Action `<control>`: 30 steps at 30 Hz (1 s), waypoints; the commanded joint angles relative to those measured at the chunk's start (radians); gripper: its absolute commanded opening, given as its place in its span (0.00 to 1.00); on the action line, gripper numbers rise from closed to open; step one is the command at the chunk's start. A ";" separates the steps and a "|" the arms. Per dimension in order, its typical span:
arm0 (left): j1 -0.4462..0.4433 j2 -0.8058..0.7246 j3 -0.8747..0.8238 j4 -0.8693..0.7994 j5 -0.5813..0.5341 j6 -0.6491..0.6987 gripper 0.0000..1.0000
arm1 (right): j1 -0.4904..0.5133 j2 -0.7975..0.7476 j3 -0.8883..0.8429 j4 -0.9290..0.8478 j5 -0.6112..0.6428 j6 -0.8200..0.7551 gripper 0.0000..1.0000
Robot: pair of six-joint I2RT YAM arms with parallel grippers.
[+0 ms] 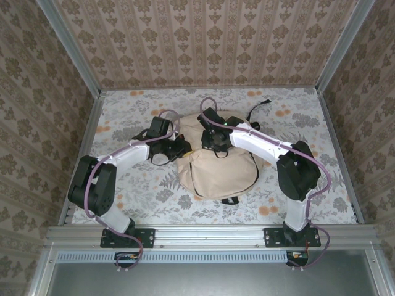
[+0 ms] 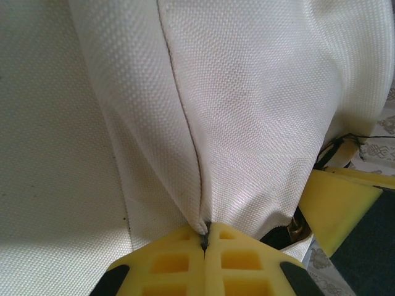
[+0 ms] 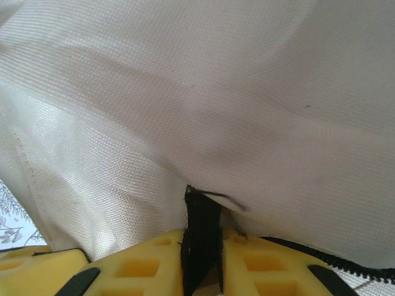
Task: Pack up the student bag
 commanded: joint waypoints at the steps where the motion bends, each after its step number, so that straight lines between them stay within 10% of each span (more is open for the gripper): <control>1: -0.012 -0.021 -0.001 -0.010 0.046 0.006 0.00 | 0.006 -0.043 0.011 -0.053 0.072 -0.035 0.17; 30: 0.060 -0.069 -0.023 -0.096 -0.051 0.045 0.00 | -0.037 -0.119 0.010 -0.209 0.456 -0.171 0.00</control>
